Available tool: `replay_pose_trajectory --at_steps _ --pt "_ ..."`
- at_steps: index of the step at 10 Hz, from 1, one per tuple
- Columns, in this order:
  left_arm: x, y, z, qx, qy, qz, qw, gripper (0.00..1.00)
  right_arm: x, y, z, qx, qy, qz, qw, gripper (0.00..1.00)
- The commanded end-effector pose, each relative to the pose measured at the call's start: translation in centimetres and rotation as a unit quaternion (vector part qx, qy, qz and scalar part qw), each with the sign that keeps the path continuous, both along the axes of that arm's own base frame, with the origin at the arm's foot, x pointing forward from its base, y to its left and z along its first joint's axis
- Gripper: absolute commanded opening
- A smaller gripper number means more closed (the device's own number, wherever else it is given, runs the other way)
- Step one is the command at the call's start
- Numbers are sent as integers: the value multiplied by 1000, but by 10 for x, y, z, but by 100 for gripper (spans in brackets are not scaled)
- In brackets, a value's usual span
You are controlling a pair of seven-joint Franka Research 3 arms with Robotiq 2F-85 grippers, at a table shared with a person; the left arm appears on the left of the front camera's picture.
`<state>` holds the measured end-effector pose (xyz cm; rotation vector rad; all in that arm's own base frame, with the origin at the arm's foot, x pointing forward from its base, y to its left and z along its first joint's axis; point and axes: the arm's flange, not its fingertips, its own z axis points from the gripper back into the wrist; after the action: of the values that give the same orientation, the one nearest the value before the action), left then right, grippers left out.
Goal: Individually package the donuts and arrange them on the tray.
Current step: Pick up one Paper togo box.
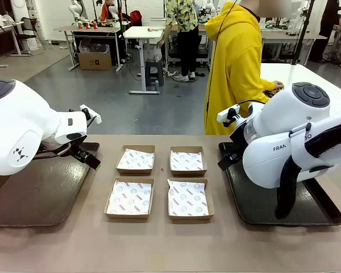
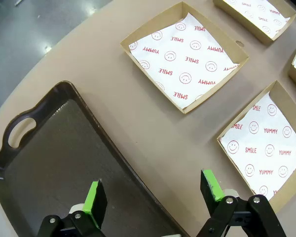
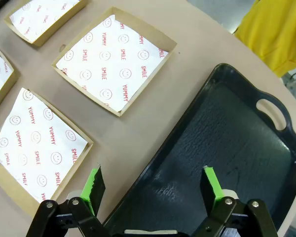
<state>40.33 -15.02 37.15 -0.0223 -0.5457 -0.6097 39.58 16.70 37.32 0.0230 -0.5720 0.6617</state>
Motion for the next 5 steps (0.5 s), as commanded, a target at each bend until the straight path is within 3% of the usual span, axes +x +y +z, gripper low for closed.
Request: replay_pose_trajectory --at_steps 1,3,5 --pt "0 0 0 0 0 0 1000 100 0 0 0 0 0 0 1000 100" --pt "-55 24 11 30 -14 -50 998 100 -53 -3 17 -7 -1 16 1000 100" --pt "-97 55 24 43 18 -55 997 100 -113 -15 37 -39 42 23 998 100"
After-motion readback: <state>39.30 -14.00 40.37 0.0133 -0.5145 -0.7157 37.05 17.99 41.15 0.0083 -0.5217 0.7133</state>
